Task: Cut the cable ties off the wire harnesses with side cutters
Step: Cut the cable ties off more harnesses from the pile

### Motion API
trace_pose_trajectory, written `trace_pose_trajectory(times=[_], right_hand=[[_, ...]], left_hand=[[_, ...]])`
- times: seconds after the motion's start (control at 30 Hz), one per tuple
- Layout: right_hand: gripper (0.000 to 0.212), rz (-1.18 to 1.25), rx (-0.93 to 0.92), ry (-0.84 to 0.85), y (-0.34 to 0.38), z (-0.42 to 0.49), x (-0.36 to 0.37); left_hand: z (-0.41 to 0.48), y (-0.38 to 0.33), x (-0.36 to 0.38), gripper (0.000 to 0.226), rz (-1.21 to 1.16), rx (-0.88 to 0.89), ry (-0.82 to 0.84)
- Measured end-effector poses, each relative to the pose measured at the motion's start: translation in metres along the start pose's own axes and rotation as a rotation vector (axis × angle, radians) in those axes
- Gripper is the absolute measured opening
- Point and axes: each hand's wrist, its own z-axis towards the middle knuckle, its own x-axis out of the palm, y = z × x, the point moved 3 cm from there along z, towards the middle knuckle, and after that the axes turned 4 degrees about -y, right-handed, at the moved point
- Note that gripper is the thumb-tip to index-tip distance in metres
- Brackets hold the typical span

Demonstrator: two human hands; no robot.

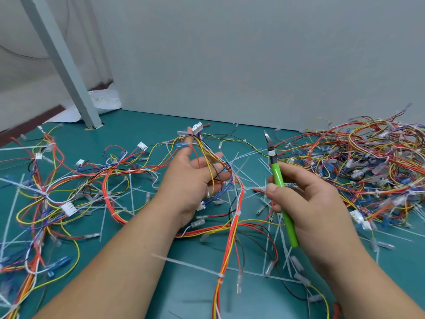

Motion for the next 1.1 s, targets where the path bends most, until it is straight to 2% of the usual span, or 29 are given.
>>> trace_pose_trajectory(times=[0.23, 0.4, 0.5, 0.6, 0.73, 0.97, 1.1], right_hand=[[0.029, -0.168, -0.062, -0.031, -0.001, 0.0, 0.0], [0.032, -0.27, -0.129, -0.028, 0.001, -0.002, 0.002], [0.033, -0.332, -0.164, -0.002, 0.0, -0.003, 0.001], [0.041, -0.375, -0.172, 0.014, -0.003, -0.003, 0.002], [0.054, -0.403, -0.168, 0.009, -0.006, -0.003, 0.001], [0.067, -0.557, -0.222, 0.015, -0.003, -0.003, -0.001], [0.069, -0.77, -0.256, -0.005, -0.002, -0.005, -0.002]], left_hand=[[-0.001, -0.008, 0.0, 0.066, -0.071, 0.001, -0.053], [0.002, -0.012, -0.004, 0.028, -0.092, 0.022, -0.137], [0.003, -0.011, -0.007, 0.023, -0.159, -0.064, -0.15], [0.003, -0.012, -0.008, 0.028, -0.192, -0.126, -0.13], [0.0, -0.011, -0.005, 0.009, -0.2, -0.169, -0.1], [0.003, -0.01, -0.008, 0.037, -0.276, -0.246, -0.152], [0.004, -0.014, -0.012, 0.026, -0.342, -0.139, -0.216]])
